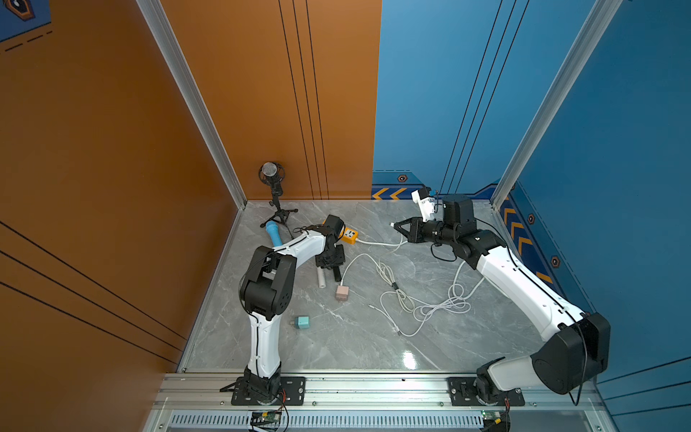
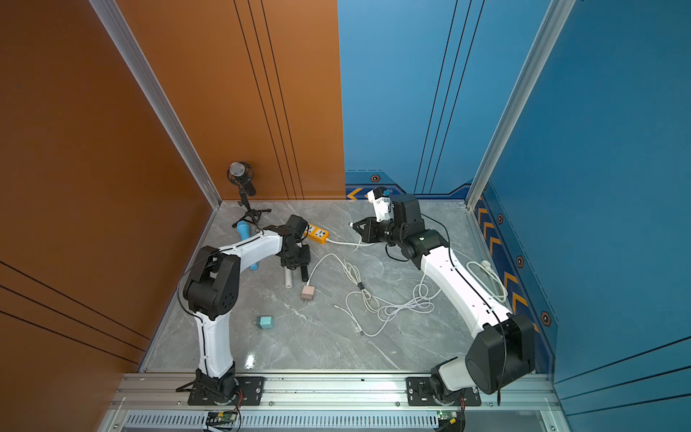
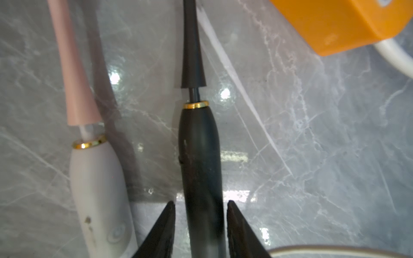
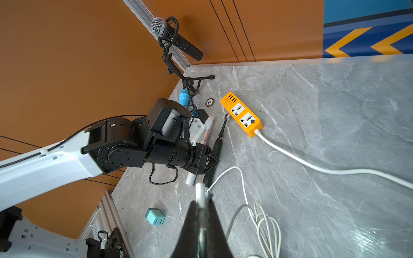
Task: Charge the electric toothbrush
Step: Pick up the electric toothbrush from the center of the board, then insert the charging cable into the electric toothbrush.
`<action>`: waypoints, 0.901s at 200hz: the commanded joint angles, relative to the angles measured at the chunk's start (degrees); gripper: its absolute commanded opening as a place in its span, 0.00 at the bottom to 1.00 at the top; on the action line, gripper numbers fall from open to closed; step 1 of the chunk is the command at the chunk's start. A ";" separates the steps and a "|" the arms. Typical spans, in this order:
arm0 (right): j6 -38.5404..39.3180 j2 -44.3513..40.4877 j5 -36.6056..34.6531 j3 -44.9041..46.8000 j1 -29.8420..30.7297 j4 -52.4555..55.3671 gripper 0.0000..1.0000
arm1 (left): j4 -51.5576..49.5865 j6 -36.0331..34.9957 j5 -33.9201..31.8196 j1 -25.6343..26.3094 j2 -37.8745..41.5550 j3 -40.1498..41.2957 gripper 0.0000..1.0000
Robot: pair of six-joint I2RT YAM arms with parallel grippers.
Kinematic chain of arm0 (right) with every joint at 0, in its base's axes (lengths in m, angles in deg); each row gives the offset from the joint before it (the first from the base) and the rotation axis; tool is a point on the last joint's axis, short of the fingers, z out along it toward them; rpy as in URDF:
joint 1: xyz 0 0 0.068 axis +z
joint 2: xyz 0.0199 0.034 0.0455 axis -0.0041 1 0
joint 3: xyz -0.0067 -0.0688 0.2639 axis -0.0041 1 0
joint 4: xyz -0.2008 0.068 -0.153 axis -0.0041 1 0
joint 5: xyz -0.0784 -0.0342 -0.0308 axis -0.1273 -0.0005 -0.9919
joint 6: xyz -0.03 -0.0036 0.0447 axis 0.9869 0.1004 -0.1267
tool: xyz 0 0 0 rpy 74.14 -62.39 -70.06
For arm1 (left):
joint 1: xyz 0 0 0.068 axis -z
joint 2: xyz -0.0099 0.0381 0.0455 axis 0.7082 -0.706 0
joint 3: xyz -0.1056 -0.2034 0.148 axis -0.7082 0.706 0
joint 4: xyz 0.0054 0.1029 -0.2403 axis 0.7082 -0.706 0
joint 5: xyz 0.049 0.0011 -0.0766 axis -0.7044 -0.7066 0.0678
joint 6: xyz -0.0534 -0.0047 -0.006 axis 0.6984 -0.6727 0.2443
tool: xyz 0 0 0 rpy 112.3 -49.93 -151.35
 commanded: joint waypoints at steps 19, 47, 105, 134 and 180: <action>-0.54 -1.66 -0.95 -0.10 -0.46 1.85 0.00 | -1.52 2.59 -2.43 0.21 -1.53 0.57 0.31; -1.16 -1.74 -1.55 -0.10 -0.46 1.83 0.00 | -1.41 7.01 -0.74 -0.46 -1.15 1.59 0.12; 2.35 -2.85 -6.43 0.81 2.70 0.91 0.00 | -1.17 19.51 8.42 -4.89 12.03 -1.69 0.00; -2.03 -2.57 -9.75 2.13 4.55 -4.14 0.00 | 0.78 25.58 9.53 -5.00 19.81 -4.88 0.00; -28.03 0.04 -7.14 6.84 7.68 -26.86 0.00 | 39.07 41.40 17.85 -4.74 27.84 5.18 0.00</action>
